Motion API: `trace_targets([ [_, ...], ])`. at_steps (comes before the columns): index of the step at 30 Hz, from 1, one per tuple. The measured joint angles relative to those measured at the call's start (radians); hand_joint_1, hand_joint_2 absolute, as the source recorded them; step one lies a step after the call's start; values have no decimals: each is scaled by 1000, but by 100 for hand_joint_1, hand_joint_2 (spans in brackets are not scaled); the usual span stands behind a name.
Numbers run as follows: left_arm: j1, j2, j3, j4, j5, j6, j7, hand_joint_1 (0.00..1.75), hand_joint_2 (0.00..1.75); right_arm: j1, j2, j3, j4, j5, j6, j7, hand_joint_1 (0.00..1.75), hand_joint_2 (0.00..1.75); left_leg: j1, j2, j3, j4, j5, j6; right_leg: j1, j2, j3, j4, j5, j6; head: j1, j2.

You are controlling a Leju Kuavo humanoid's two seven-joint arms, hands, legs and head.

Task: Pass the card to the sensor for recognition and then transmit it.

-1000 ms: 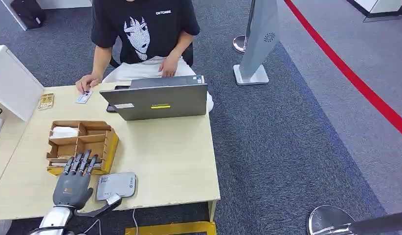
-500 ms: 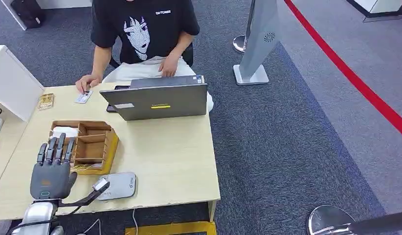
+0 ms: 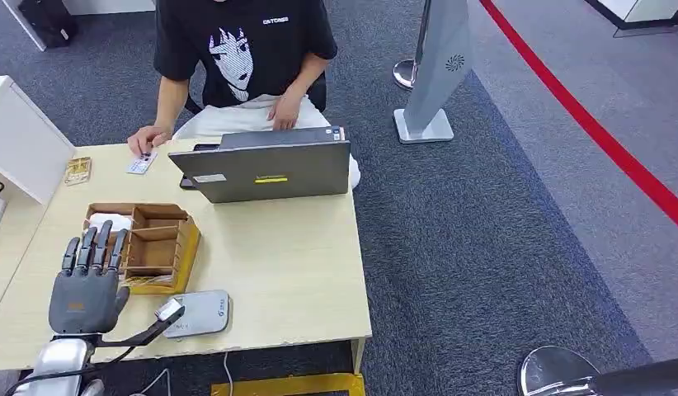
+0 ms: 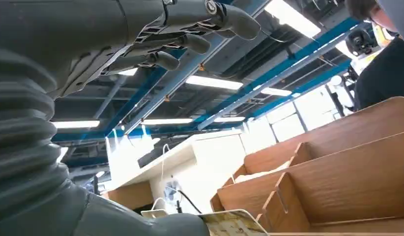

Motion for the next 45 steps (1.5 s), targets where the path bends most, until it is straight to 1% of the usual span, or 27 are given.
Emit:
trace_targets([
  [17, 1, -3, -10, 55, 0, 3, 15, 0, 175, -1, 0, 0, 0, 2, -2, 0, 0, 175, 0, 0, 0, 0, 0, 0, 0, 0, 0, 0, 0, 0, 0, 0],
  [21, 1, -3, -10, 72, 0, 6, 0, 0, 175, -1, 0, 0, 0, 2, -3, 2, 0, 175, 0, 0, 0, 0, 0, 0, 0, 0, 0, 0, 0, 0, 0, 0],
  [32, 0, -3, -10, 86, 0, 6, 0, 0, 175, -2, 0, -8, 0, 7, -3, 2, 0, 175, 0, 0, 0, 0, 0, 0, 0, 0, 0, 0, 0, 0, 0, 0],
  [34, 0, -4, -5, 86, 0, 5, -9, 2, 175, -2, 0, -8, 0, 9, -6, 2, 0, 175, 0, 0, 0, 0, 0, 0, 0, 0, 0, 0, 0, 0, 0, 0],
  [35, 1, -4, -2, 86, 0, 3, -13, 175, 175, -2, 0, -8, 0, 10, -8, 2, 0, 175, 0, 0, 0, 0, 0, 0, 0, 0, 0, 0, 0, 0, 0, 0],
  [40, 5, -6, 27, 87, 0, 0, -46, 175, 175, -2, 0, -8, 0, 11, -14, 2, 0, 175, 0, 0, 0, 0, 0, 0, 0, 0, 0, 0, 0, 0, 0, 0],
  [45, 8, -12, 45, 87, 0, 2, -53, 175, 175, -2, 0, -8, 0, 13, -14, 2, 0, 175, 0, 0, 0, 0, 0, 0, 0, 0, 0, 0, 0, 0, 0, 0],
])
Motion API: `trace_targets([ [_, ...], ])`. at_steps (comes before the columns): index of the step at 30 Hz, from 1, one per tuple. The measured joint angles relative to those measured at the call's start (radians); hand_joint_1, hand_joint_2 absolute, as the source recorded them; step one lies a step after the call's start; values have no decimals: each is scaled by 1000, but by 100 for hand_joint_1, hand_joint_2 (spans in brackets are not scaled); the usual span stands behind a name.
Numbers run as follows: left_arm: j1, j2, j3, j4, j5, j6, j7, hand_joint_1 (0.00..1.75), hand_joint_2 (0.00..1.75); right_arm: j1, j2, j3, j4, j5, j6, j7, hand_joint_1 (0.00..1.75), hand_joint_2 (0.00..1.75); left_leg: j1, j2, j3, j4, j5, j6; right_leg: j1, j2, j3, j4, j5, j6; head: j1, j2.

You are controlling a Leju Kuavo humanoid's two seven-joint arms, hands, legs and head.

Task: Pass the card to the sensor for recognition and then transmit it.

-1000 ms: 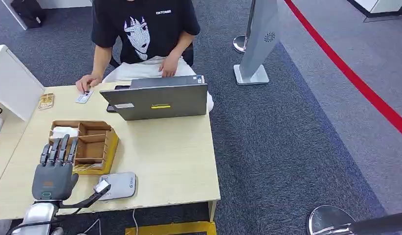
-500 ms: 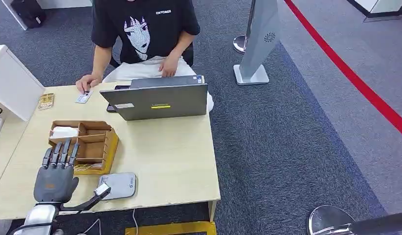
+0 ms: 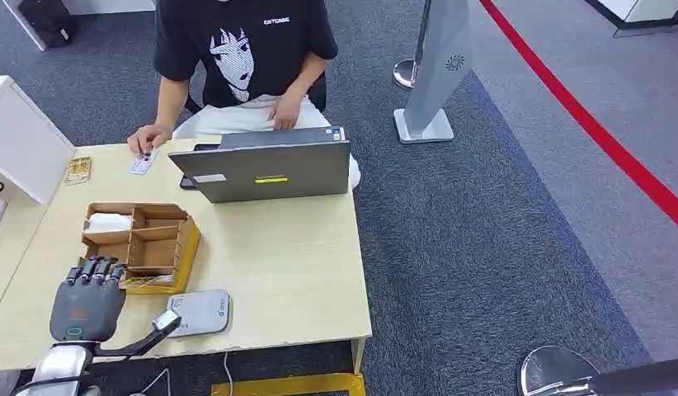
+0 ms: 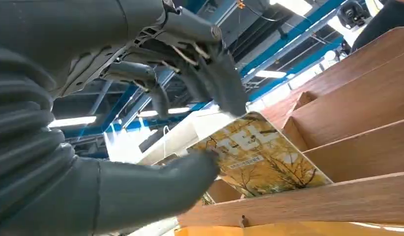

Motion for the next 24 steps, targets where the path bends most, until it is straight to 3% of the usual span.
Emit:
trace_targets([
  [24, 19, -16, 44, 7, 0, -11, -18, 175, 175, -1, 0, 0, 0, 23, -19, -17, 0, 175, 0, 0, 0, 0, 0, 0, 0, 0, 0, 0, 0, 0, 0, 0],
])
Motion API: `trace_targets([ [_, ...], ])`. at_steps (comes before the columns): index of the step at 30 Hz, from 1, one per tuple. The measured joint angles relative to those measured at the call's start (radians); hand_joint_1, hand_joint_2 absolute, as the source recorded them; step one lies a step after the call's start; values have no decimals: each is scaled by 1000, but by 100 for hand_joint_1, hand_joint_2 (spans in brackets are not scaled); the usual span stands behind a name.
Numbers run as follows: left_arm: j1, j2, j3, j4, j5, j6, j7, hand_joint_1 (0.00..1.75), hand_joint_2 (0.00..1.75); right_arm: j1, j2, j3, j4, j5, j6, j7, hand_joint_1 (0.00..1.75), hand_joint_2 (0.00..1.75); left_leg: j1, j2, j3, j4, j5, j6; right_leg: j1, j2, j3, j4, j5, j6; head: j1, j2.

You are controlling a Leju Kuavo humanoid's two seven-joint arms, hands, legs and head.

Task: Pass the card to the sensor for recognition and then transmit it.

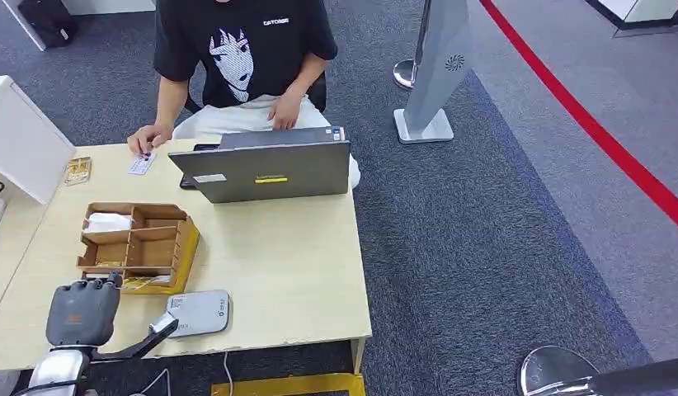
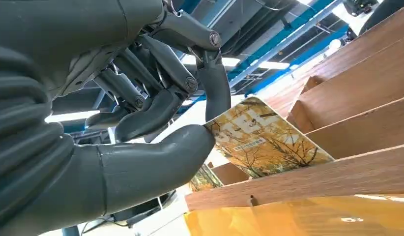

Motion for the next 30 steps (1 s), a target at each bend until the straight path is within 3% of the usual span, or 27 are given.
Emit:
trace_targets([
  [11, -1, -2, 2, 15, 0, 29, 7, 175, 175, -1, 0, 0, 0, 2, 0, 0, 0, 175, 0, 0, 0, 0, 0, 0, 0, 0, 0, 0, 0, 0, 0, 0],
  [14, 2, -16, 13, -14, 0, 32, -30, 175, 175, -1, 0, 0, 0, 4, -2, 0, 0, 175, 0, 0, 0, 0, 0, 0, 0, 0, 0, 0, 0, 0, 0, 0],
  [17, 1, -63, 59, -131, 0, 24, -131, 175, 175, -1, 0, 0, 0, 6, -3, -1, 0, 175, 0, 0, 0, 0, 0, 0, 0, -1, -1, 0, 0, 0, 0, 0],
  [20, -20, -128, 99, -317, 2, -49, -209, 175, 175, -1, 0, -2, 0, 9, -6, -6, 0, 175, 0, 0, -1, 1, 0, 0, 0, 0, -1, 0, 0, 0, 1, 0],
  [24, -47, -175, 114, -469, 2, -83, -227, 175, 175, -1, 0, -8, 0, 10, -8, -10, 0, 175, -1, 0, -1, 1, 0, 0, -1, 0, -1, 0, 0, 0, 0, 0],
  [30, -48, -209, 131, -540, 1, -77, -219, 175, 175, -1, 4, -10, 0, 10, -18, -10, 0, 175, 0, 0, 0, 0, 0, 0, 0, 0, -1, 0, 0, 0, 0, 0],
])
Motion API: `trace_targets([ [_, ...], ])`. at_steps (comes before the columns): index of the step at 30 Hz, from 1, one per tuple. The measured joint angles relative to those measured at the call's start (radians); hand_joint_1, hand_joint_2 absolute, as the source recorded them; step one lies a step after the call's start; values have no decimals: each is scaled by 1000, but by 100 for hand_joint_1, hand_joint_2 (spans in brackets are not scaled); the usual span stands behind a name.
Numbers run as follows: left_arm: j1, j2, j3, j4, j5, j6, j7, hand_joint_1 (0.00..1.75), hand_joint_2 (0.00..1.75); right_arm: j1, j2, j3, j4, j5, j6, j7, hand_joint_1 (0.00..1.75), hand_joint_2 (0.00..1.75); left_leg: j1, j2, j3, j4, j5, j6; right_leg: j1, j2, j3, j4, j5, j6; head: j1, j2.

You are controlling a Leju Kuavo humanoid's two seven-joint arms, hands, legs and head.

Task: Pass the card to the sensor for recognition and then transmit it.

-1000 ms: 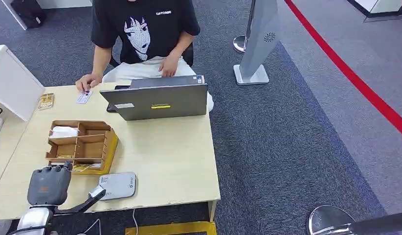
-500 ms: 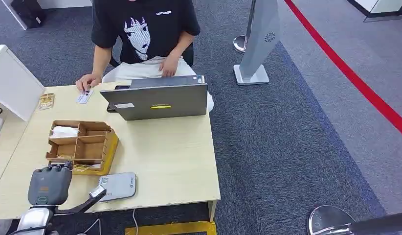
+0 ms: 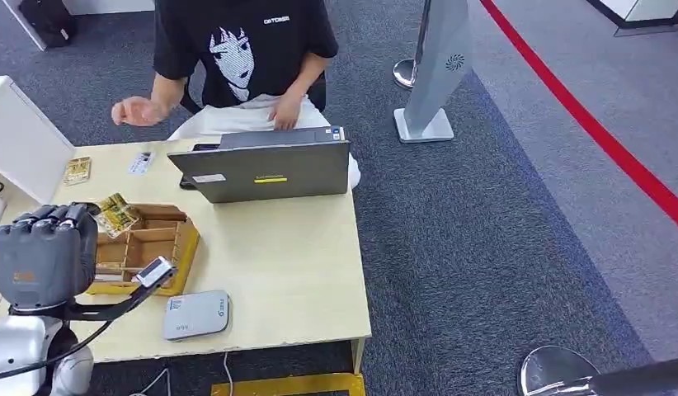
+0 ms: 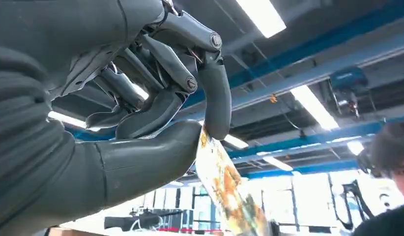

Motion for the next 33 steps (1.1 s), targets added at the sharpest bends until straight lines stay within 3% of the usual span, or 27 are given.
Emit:
trace_targets([
  [19, 0, -14, 47, -3, 0, 2, 0, 175, 175, 0, 2, 0, 0, 5, -3, 3, 0, 175, 0, 0, 0, 0, 0, 0, 0, 0, 0, 0, 0, 0, 0, 0],
  [22, -3, -11, 47, -2, 0, -2, 30, 175, 175, -1, 2, 0, 0, 8, -1, 3, 0, 175, 0, 0, 0, 0, 0, 0, 0, 0, 0, 0, 0, 0, 0, 0],
  [24, -24, 5, 48, 12, 0, -32, 71, 175, 175, -1, 2, 0, 0, 13, 2, 4, 0, 175, 0, 0, 0, 0, 0, 0, 0, 0, 0, 0, 0, 0, 0, 0],
  [28, -110, 78, 49, 157, 0, -61, 147, 175, 175, -3, 2, 0, 0, 29, 21, 17, 0, 175, 0, 0, 1, 0, 1, -1, 0, 0, 0, 1, 0, -1, 0, 0],
  [33, -185, 132, 47, 294, -1, -61, 185, 175, 175, -5, 2, 0, 1, 39, 21, 26, 0, 175, 0, 1, 1, 0, 1, -2, 0, 1, 0, 2, 0, -1, -2, 0],
])
